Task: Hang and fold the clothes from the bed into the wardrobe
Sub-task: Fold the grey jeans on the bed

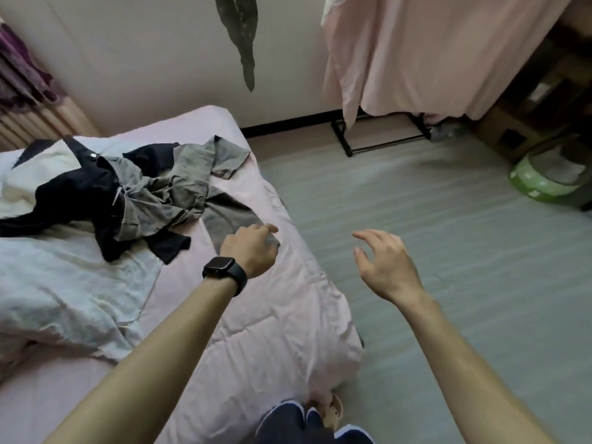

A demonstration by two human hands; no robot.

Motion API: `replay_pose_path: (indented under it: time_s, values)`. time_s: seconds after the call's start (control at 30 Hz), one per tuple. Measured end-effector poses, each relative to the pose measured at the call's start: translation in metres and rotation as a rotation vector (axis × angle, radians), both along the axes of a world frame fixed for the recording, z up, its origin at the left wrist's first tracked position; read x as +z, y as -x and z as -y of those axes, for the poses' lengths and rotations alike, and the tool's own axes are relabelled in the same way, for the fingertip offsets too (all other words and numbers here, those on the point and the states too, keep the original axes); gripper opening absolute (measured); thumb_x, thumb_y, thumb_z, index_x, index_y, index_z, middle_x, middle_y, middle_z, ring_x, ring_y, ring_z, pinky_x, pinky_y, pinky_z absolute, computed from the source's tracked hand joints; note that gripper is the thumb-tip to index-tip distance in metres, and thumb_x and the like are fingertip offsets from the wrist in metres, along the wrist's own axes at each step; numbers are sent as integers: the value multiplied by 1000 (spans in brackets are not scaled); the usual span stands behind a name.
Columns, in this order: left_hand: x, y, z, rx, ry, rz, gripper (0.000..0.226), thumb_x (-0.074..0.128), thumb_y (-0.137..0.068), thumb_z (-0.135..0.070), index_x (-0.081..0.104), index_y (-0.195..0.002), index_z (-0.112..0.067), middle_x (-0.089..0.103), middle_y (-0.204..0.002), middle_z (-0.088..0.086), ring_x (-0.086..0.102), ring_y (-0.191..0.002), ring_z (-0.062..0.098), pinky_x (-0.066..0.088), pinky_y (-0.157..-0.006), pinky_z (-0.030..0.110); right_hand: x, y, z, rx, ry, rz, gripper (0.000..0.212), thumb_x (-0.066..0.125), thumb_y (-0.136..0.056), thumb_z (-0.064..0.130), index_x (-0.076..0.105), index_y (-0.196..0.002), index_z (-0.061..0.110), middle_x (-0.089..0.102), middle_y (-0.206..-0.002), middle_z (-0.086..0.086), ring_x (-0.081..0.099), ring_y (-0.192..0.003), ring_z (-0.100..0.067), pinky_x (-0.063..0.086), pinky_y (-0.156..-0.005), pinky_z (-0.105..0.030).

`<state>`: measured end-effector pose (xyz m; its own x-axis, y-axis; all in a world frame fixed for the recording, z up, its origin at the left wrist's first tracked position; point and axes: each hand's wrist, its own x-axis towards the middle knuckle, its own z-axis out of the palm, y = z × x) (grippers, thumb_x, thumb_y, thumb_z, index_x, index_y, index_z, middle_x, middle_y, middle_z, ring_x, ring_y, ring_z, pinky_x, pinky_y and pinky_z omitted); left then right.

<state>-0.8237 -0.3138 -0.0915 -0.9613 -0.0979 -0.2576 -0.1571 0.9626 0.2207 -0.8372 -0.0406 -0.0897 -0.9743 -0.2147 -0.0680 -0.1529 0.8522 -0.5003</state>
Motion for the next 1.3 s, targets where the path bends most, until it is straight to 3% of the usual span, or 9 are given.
replay_pose_path:
  time_s: [0.37, 0.7, 1.07, 1.3]
  values:
    - [-28, 128, -158, -120, -8, -52, 43, 46, -97, -39, 50, -139, -33, 60, -133, -1, 54, -123, 24, 42, -98, 39, -33, 95, -144, -26, -49, 18, 37, 55, -98, 32, 61, -134, 27, 57, -137, 3, 42, -133, -23, 38, -110, -40]
    - [-51, 177, -224, 317, -54, 53, 43, 46, -94, -36, 53, -136, -31, 60, -136, -4, 56, -122, 23, 45, -95, 39, -41, 246, -211, 327, -91, 65, 37, 53, -99, 35, 61, -134, 28, 58, -138, 2, 40, -135, -22, 34, -112, -37]
    - [-21, 142, -157, 851, -78, -18, 43, 48, -94, -36, 52, -137, -30, 63, -131, -1, 58, -120, 26, 48, -96, 43, 5, 324, -55, 898, -127, -52, 41, 50, -100, 38, 54, -140, 32, 53, -144, 5, 38, -136, -23, 39, -110, -41]
    - [-43, 142, -58, 1091, -92, -49, 43, 47, -96, -38, 50, -139, -33, 60, -134, -2, 55, -122, 25, 46, -95, 37, -6, 374, 87, 1094, -140, -102, 43, 51, -99, 37, 52, -142, 32, 52, -145, 6, 38, -136, -25, 40, -109, -40]
